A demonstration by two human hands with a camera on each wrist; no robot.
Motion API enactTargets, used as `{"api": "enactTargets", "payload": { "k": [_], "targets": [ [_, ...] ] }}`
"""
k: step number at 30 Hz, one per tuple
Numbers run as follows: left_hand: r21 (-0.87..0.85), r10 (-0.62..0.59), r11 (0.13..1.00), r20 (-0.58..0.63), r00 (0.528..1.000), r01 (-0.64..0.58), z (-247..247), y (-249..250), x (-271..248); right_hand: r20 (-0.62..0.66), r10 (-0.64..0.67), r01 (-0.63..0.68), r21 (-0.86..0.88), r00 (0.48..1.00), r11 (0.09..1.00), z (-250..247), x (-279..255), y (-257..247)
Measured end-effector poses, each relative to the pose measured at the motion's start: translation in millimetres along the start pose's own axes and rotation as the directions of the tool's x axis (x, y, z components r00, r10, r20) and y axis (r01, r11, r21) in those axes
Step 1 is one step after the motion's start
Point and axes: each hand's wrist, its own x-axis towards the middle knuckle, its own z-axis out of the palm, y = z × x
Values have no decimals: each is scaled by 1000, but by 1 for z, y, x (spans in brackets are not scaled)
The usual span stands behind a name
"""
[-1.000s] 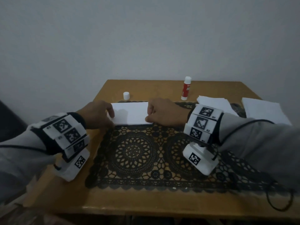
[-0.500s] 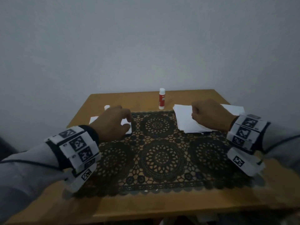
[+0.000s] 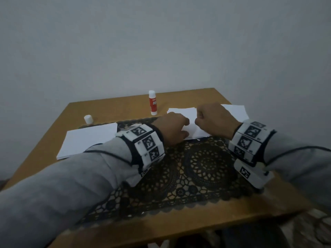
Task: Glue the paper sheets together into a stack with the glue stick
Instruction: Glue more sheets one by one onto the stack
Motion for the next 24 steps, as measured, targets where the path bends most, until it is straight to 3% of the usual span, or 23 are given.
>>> {"api": "enactTargets", "payload": {
  "k": [12, 24],
  "targets": [
    [24, -15, 1000, 64, 998, 14, 9, -2, 22, 9, -2, 2, 13, 1000, 1000, 0, 0, 1],
    [-7, -46, 999, -46, 998, 46, 7, 5, 19, -22, 59, -59, 5, 998, 998, 4, 7, 11]
  ]
}}
